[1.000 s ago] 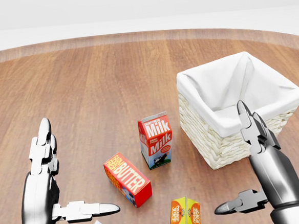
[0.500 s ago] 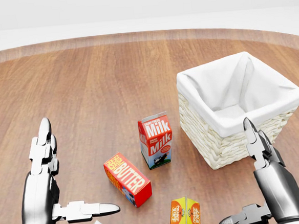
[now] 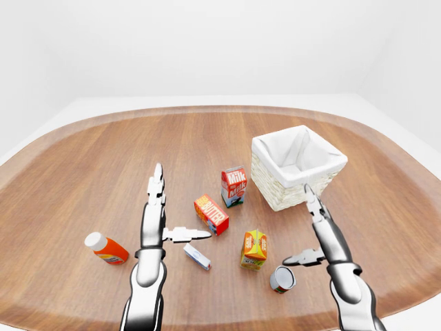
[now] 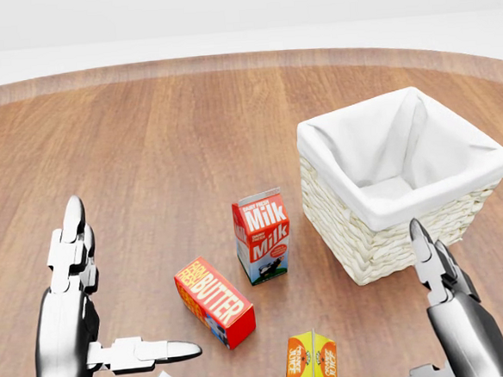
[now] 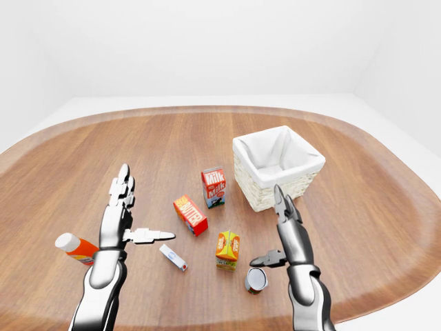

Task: Pick up the alphabet soup and the tomato sauce, and put them in the basket.

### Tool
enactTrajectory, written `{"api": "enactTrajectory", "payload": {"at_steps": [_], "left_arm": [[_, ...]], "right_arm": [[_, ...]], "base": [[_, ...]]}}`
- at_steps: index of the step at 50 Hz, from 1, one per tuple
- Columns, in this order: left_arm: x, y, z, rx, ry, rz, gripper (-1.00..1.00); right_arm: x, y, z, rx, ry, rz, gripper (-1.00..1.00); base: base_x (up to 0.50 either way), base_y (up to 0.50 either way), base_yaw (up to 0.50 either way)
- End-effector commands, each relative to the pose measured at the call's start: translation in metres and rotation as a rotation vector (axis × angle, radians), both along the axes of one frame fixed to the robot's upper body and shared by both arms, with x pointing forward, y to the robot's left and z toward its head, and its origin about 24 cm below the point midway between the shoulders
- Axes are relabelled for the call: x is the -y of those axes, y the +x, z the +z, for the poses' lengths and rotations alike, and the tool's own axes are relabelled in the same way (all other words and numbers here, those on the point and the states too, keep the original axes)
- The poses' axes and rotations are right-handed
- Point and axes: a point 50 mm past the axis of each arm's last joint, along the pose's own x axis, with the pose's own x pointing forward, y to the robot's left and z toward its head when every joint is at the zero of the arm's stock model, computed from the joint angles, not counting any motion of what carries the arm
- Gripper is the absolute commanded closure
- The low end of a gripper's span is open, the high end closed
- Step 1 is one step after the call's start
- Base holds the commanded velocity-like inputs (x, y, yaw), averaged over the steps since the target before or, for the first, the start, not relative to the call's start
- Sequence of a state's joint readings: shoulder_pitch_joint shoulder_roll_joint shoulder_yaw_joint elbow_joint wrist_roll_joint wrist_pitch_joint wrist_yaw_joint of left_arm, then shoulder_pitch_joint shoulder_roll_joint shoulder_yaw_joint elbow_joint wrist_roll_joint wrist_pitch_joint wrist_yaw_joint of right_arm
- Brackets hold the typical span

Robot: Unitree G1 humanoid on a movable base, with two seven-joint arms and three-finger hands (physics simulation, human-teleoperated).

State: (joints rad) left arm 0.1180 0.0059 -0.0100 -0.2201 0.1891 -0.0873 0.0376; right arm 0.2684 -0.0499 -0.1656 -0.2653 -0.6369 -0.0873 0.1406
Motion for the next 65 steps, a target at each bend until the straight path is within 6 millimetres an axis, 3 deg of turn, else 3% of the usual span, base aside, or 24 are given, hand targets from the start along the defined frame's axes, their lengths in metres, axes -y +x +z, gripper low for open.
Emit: {"api": "enactTrajectory", "payload": {"at_steps": [1,28,65], "left_arm": [[0.0,-0.001,0.001,0.004,-0.001,-0.003,-1.0],[0.0,-0.001,0.001,0.004,-0.001,-0.003,-1.0],[0.0,-0.001,0.001,0.004,-0.001,-0.004,-1.0]], "right_arm": [[-0.002,-0.008,-0.004,-0.026,0.001,-0.003,-1.0],[-0.006,-0.013,-0.027,-0.101,-0.012,-0.019,-1.0],[-0.011,-0.029,-0.041,-0.163,-0.022,-0.023,-1.0]], "base": [[0.0,0.0,0.0],[0.0,0.0,0.0],[0.0,0.0,0.0]]}}
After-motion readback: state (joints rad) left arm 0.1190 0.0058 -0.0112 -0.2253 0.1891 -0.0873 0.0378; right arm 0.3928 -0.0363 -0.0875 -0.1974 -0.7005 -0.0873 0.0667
